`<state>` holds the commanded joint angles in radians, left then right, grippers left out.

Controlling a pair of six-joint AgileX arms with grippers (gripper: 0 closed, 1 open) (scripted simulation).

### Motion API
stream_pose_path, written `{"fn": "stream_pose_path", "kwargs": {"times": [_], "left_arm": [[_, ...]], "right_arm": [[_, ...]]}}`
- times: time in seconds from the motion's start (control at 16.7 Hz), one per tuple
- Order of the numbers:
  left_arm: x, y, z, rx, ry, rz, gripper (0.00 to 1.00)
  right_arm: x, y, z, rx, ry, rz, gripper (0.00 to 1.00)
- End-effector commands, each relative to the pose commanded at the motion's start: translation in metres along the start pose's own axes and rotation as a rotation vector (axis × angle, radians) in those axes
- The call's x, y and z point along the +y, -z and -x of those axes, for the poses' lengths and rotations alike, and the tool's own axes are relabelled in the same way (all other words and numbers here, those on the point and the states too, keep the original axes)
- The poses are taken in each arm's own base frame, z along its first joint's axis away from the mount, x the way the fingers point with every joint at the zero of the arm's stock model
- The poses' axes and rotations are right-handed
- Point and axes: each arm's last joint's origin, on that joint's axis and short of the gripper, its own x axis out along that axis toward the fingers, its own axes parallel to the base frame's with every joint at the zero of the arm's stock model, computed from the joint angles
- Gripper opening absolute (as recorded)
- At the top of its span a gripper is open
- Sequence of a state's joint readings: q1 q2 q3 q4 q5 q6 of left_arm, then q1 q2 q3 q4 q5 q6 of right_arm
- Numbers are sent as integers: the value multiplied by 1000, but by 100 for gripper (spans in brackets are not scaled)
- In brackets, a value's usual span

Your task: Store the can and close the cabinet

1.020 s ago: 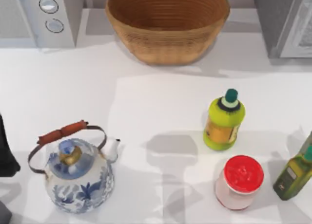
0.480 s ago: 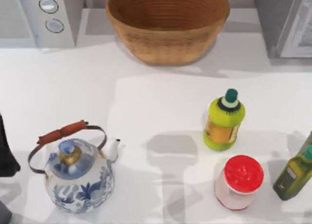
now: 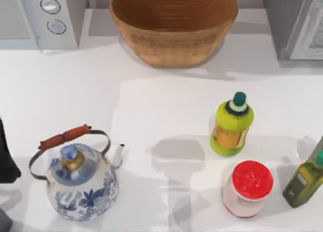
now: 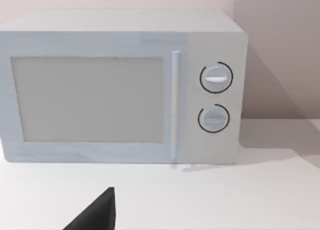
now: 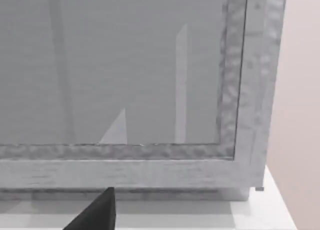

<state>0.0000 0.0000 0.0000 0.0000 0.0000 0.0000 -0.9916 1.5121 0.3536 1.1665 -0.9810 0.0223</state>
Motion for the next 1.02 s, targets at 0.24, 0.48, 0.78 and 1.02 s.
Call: {"fn": "stream_pose_path", "kwargs": {"times": [0.24, 0.48, 0.78, 1.02], "left_arm": [[0, 0, 0, 0, 0, 0, 100], [0, 0, 0, 0, 0, 0, 100], [0, 0, 0, 0, 0, 0, 100], [0, 0, 0, 0, 0, 0, 100]], "right_arm": [[-9, 3, 4, -4, 1, 7, 100], [-7, 3, 3, -2, -1, 3, 100], [-31, -15, -10, 16, -15, -44, 100], [-65, -57, -26, 44, -17, -112, 100]]}}
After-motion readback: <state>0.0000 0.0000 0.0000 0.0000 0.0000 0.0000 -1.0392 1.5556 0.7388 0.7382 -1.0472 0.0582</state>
